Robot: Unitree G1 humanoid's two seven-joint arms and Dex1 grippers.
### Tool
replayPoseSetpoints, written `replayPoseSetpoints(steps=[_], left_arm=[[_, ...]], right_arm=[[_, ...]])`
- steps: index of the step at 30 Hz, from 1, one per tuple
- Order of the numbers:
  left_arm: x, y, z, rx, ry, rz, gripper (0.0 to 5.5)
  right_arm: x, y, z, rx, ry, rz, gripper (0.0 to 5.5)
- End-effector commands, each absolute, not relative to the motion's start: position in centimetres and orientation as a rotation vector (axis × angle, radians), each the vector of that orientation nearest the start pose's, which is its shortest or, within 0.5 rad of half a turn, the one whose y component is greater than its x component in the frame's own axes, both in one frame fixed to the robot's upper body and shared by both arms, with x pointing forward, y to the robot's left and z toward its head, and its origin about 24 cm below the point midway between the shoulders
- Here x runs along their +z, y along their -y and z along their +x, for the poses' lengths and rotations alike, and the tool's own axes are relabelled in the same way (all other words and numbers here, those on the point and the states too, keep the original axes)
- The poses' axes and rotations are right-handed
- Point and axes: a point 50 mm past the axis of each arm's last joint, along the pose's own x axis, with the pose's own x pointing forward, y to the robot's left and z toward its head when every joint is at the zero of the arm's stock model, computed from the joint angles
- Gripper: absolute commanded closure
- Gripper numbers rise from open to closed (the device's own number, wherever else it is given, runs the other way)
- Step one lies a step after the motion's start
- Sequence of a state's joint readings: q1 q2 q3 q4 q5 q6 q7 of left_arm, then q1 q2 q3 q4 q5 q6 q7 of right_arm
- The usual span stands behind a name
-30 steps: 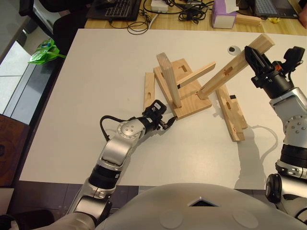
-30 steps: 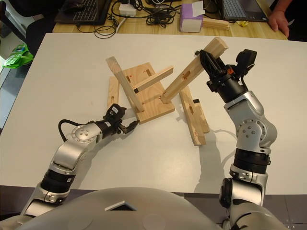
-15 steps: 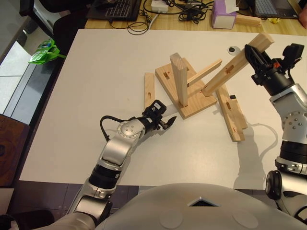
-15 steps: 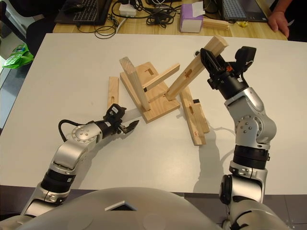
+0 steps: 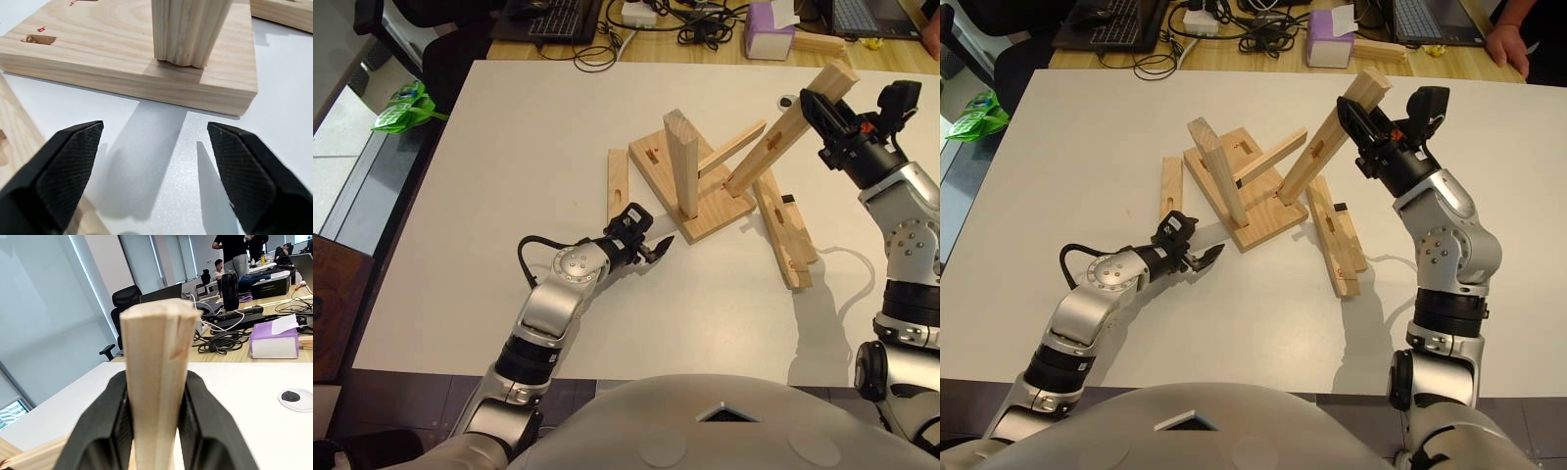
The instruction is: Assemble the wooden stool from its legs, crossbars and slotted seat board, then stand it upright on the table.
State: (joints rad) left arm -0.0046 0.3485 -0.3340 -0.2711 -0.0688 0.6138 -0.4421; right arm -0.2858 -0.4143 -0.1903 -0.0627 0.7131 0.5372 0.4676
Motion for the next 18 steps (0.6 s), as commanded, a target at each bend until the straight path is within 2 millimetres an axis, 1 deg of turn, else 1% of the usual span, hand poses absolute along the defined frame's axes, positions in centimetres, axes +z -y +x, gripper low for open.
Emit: replayPoseSetpoints(steps=[1, 9, 18], left_arm=[[3.1, -11.6, 22.5, -0.714, -0.463, 0.255, 1.57], [3.2, -11.4, 22.5, -0.709, -0.455, 0.251, 1.57], [3.2, -11.4, 22.5, -0.711, -0.454, 0.251, 1.57]], right_arm=[[10.6, 20.7, 29.0, 0.507, -0.177, 0.257, 4.48], [9.7, 20.0, 29.7, 0.507, -0.278, 0.228, 4.48], [9.4, 20.2, 30.0, 0.491, -0.300, 0.281, 4.48]])
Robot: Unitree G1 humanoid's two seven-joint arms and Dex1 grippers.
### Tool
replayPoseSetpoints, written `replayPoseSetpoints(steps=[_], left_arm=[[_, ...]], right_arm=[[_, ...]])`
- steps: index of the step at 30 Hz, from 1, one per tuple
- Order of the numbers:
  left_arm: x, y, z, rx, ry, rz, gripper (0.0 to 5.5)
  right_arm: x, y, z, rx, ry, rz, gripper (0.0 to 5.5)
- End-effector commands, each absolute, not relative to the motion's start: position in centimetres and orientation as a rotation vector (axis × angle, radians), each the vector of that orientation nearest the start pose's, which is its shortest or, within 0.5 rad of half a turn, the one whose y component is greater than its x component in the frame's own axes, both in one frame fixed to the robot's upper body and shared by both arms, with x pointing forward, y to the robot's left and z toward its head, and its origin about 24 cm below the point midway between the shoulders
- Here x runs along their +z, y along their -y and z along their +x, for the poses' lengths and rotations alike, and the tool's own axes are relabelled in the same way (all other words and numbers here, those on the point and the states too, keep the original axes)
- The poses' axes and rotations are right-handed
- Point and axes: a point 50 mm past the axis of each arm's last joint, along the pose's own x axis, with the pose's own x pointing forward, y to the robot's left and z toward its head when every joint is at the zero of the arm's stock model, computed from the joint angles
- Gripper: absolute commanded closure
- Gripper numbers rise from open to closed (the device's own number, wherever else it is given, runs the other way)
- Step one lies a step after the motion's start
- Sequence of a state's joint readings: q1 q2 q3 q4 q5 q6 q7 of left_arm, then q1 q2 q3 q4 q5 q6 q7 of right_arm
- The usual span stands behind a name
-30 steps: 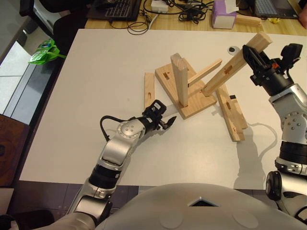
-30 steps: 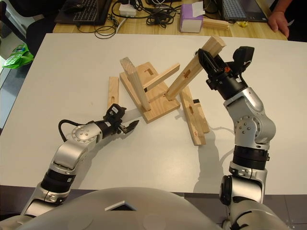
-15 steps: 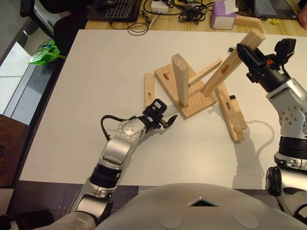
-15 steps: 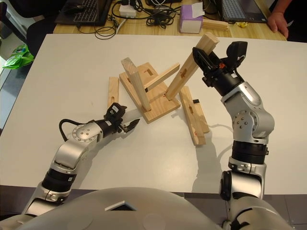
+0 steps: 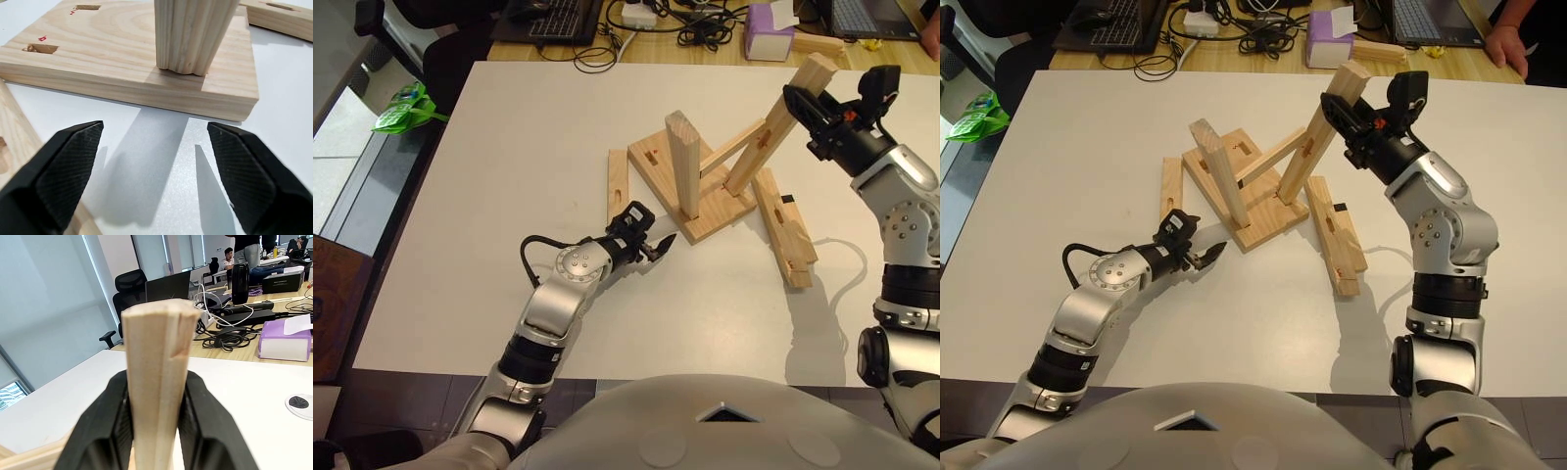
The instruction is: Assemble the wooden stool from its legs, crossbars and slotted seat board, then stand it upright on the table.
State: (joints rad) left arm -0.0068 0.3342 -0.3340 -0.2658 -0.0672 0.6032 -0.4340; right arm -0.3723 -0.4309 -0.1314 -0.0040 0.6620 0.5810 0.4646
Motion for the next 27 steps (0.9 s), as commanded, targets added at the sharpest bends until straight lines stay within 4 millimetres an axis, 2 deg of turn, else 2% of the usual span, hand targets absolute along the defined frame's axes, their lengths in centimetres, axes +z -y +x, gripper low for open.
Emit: replayPoseSetpoints(steps=[1, 8, 12, 15, 17, 21, 24, 27], left_arm=[[3.2, -11.4, 22.4, -0.710, -0.454, 0.251, 1.57], [3.5, -11.3, 22.7, -0.705, -0.414, 0.262, 1.57], [7.9, -11.5, 24.6, -0.636, -0.153, 0.218, 1.57], [11.2, -13.0, 26.2, -0.541, 0.003, 0.201, 1.57], [12.9, -13.5, 26.8, -0.548, 0.058, 0.173, 1.57], [12.5, -13.1, 25.8, -0.741, -0.039, 0.168, 1.57], [12.2, -14.9, 26.7, -0.628, -0.088, 0.246, 1.57], [12.1, -16.7, 27.3, -0.522, -0.137, 0.407, 1.57]], right_arm=[[9.4, 20.2, 30.1, 0.489, -0.299, 0.285, 4.48], [9.6, 20.1, 30.6, 0.488, -0.298, 0.287, 4.48], [10.0, 20.0, 30.7, 0.509, -0.290, 0.279, 4.48], [10.0, 19.9, 30.6, 0.512, -0.284, 0.285, 4.48], [9.9, 19.9, 30.5, 0.515, -0.284, 0.285, 4.48], [9.9, 19.8, 30.6, 0.519, -0.280, 0.282, 4.48], [9.9, 19.6, 30.5, 0.519, -0.272, 0.283, 4.48], [9.8, 19.6, 30.4, 0.517, -0.265, 0.286, 4.48]])
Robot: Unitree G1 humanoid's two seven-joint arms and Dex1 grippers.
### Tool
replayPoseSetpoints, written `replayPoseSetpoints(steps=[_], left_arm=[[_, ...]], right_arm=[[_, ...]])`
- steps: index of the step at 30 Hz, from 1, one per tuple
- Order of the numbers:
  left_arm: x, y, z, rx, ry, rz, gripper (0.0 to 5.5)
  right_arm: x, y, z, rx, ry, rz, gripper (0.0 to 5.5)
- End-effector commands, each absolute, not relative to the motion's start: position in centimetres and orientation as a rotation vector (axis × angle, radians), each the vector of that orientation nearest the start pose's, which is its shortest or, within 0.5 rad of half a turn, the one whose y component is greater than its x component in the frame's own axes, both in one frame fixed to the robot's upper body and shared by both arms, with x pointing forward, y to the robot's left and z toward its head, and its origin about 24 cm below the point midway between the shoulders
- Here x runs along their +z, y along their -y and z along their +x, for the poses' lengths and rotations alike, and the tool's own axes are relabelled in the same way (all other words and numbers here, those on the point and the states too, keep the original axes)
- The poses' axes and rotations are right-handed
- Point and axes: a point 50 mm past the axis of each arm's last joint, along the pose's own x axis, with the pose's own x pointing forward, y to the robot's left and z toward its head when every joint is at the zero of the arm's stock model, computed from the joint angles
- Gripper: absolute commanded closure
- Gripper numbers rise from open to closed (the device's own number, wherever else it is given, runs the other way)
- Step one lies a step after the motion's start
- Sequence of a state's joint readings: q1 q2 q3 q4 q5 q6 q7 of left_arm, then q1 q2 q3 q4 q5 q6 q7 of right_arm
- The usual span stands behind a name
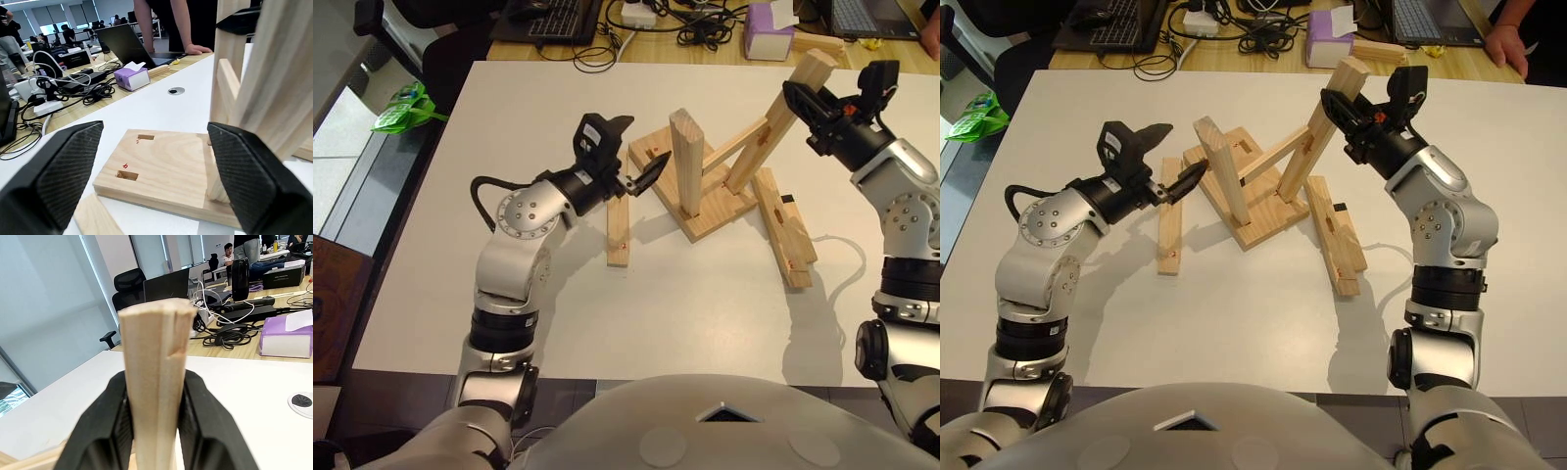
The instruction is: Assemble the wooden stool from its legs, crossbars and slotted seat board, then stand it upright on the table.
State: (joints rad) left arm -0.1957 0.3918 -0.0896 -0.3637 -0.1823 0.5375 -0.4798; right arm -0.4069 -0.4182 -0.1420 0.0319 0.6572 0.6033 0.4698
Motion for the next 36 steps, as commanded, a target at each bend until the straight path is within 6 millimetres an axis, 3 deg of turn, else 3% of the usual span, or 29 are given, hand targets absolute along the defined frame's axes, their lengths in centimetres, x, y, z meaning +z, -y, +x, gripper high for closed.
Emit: replayPoseSetpoints(steps=[1, 3, 8, 16, 36], left_arm=[[11.9, -16.9, 27.2, -0.528, -0.161, 0.453, 1.57], [11.4, -16.7, 26.5, -0.609, -0.217, 0.501, 1.57], [12.1, -15.1, 24.8, -0.833, -0.252, 0.361, 1.57], [13.7, -13.4, 24.9, -0.839, -0.219, 0.134, 1.57], [15.1, -11.6, 23.7, -0.971, -0.204, 0.083, 1.57]], right_arm=[[9.8, 19.6, 30.3, 0.519, -0.263, 0.286, 4.48], [9.8, 19.5, 30.2, 0.519, -0.258, 0.283, 4.48], [9.7, 19.5, 30.2, 0.512, -0.250, 0.277, 4.48], [9.4, 19.4, 30.1, 0.511, -0.242, 0.263, 4.48], [9.3, 19.0, 30.0, 0.502, -0.223, 0.269, 4.48]])
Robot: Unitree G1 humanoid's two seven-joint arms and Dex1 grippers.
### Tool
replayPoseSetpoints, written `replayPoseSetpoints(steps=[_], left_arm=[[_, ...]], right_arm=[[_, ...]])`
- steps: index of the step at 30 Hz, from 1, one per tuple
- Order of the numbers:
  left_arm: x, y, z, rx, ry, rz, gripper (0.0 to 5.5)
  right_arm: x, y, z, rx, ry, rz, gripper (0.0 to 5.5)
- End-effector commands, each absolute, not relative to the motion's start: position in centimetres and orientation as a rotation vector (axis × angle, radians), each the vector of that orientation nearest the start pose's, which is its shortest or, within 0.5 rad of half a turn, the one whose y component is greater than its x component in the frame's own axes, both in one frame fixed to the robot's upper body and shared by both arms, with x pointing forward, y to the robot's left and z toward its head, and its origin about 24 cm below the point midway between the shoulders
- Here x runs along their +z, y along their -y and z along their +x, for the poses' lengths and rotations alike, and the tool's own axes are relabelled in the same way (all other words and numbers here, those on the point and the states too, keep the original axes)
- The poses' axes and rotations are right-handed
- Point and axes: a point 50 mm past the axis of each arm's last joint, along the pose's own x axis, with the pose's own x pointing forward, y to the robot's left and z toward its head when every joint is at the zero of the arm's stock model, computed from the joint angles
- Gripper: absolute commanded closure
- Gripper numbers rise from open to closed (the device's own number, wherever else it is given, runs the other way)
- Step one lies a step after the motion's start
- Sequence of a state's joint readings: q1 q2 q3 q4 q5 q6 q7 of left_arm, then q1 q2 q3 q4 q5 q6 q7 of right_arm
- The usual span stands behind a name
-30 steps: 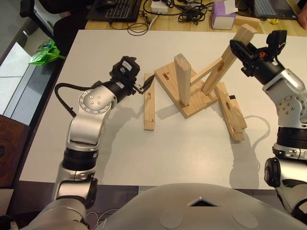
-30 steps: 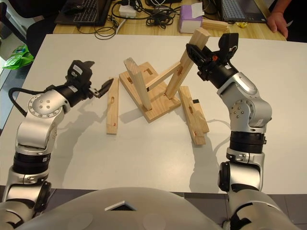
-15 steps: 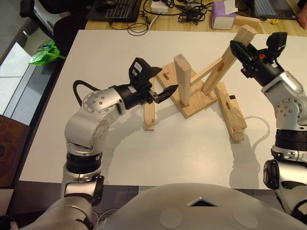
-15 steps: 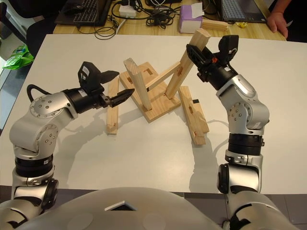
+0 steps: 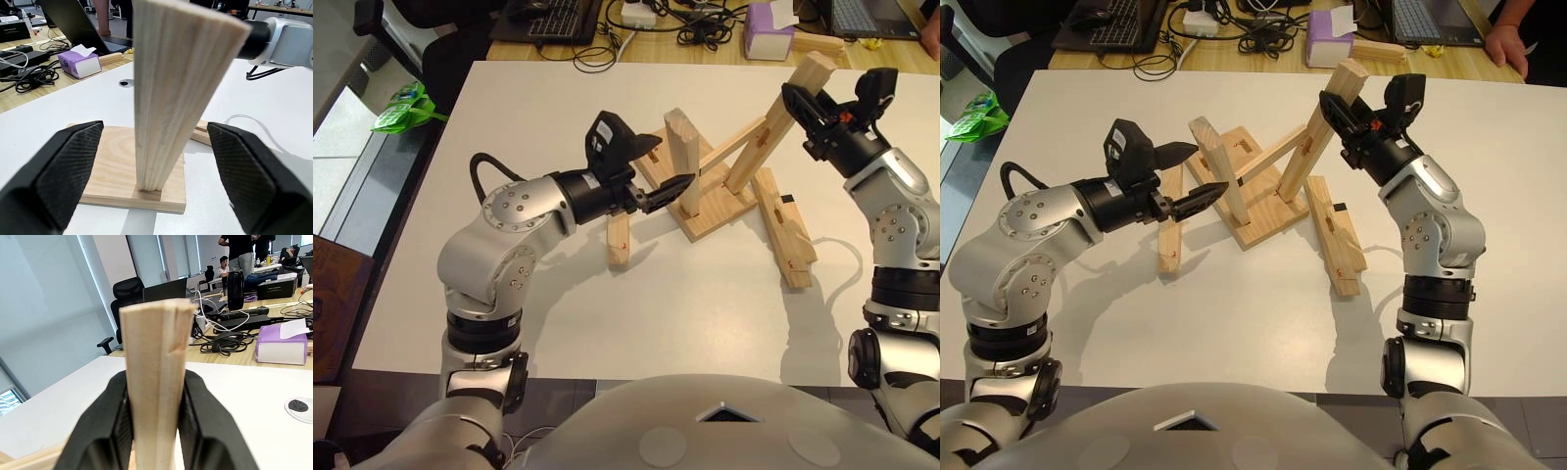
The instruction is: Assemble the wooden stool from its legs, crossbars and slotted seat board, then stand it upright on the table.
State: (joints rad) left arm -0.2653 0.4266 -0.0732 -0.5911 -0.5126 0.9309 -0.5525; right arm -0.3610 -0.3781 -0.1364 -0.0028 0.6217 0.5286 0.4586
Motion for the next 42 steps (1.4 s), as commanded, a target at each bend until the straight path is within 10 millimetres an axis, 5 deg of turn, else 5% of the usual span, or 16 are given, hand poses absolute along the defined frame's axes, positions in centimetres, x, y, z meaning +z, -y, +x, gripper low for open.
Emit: replayPoseSetpoints(steps=[1, 14, 26, 42], left_arm=[[15.1, -11.7, 23.7, -0.972, -0.207, 0.086, 1.57], [15.3, -10.7, 24.7, -0.892, -0.172, -0.006, 1.57], [14.8, -10.3, 24.6, -0.887, -0.171, -0.020, 3.38], [14.7, -9.0, 24.0, -1.047, -0.121, 0.043, 3.40]], right_arm=[[9.3, 19.0, 30.0, 0.502, -0.223, 0.269, 4.48], [9.4, 18.9, 30.1, 0.503, -0.221, 0.272, 4.48], [9.5, 19.4, 30.4, 0.487, -0.226, 0.334, 4.48], [10.1, 19.8, 30.8, 0.511, -0.262, 0.357, 4.48]])
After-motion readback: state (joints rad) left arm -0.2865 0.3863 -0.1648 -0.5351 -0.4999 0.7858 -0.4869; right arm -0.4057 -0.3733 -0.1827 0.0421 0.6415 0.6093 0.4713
